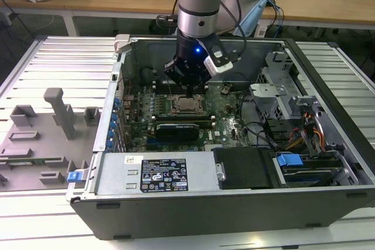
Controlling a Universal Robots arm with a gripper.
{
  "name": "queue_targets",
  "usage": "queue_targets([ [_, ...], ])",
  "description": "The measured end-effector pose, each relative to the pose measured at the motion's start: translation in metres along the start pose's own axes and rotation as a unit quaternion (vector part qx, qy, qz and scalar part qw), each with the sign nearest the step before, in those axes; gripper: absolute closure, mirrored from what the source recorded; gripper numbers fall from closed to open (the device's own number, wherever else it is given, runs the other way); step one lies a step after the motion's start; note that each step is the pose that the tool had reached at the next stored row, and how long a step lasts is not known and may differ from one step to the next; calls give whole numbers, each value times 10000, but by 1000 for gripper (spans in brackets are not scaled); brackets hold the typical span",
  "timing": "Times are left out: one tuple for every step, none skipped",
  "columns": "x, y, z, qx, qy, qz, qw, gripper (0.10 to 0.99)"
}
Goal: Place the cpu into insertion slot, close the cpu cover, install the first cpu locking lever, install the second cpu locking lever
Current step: 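Install the first cpu locking lever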
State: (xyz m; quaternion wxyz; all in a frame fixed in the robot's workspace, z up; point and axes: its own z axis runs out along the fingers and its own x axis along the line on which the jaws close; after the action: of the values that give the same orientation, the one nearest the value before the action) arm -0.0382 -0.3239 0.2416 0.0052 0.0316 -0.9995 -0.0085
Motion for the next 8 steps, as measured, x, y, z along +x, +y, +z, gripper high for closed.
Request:
queue_targets([
  [9, 1, 0, 0, 0, 1, 10000, 980],
  [26, 2, 0, 0, 0, 0, 10000, 980],
  [48, 3, 0, 0, 0, 1, 10000, 980],
  [67, 4, 1, 0, 0, 0, 10000, 980],
  [86, 5, 1, 0, 0, 0, 10000, 980],
  [122, 8, 1, 0, 0, 0, 10000, 980],
  [158, 10, 2, 0, 0, 1, 10000, 980],
  [191, 12, 2, 0, 1, 0, 10000, 980],
])
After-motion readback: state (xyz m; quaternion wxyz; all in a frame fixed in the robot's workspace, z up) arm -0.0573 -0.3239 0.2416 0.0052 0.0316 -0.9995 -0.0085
